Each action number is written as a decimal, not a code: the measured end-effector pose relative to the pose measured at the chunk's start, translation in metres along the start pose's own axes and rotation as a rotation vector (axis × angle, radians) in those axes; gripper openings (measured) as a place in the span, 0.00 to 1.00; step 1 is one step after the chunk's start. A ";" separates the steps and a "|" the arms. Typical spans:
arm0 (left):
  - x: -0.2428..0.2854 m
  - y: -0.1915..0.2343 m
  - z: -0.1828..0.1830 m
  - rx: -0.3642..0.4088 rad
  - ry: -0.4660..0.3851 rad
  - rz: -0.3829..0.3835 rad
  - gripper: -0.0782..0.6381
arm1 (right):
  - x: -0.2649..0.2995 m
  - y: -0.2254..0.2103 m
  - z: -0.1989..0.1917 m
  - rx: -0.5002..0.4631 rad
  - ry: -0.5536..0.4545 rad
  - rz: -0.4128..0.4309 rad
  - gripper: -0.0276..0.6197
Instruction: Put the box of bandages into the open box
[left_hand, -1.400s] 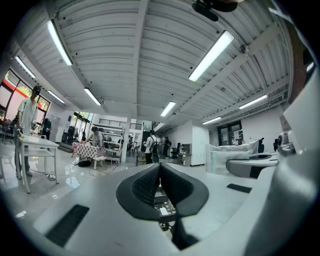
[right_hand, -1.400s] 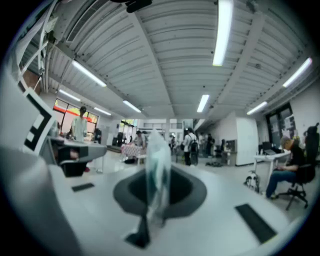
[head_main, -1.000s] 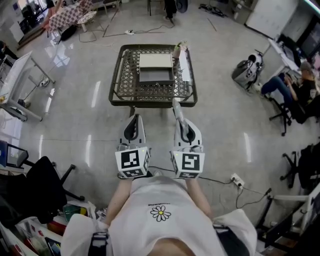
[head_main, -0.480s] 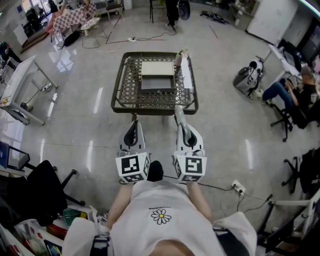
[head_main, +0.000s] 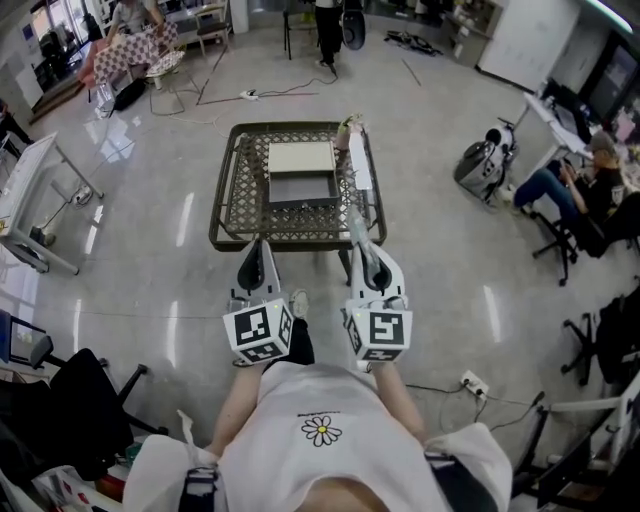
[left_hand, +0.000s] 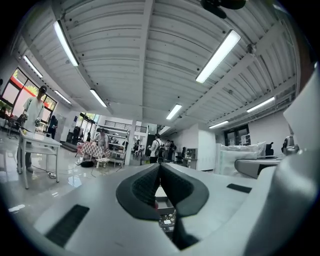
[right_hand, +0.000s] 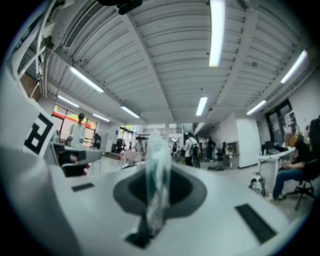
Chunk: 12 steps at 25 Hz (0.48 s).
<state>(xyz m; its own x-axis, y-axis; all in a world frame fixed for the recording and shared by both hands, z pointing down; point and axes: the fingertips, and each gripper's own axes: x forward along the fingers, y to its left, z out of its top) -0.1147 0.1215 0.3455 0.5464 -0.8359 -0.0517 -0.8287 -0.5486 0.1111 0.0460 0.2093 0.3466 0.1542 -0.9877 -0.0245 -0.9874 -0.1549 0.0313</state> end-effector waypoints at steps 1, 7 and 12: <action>0.009 0.002 0.001 -0.002 -0.006 0.000 0.14 | 0.007 -0.003 0.001 -0.006 -0.006 -0.004 0.11; 0.068 0.005 0.005 0.010 -0.036 -0.019 0.14 | 0.053 -0.021 -0.003 -0.009 -0.004 -0.025 0.11; 0.129 0.013 0.011 0.015 -0.056 -0.030 0.14 | 0.112 -0.032 -0.007 -0.014 0.015 -0.008 0.11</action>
<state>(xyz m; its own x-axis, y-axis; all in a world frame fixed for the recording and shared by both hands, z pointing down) -0.0559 0.0061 0.3295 0.5634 -0.8188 -0.1099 -0.8143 -0.5729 0.0936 0.0952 0.1034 0.3499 0.1629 -0.9866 -0.0100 -0.9856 -0.1632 0.0450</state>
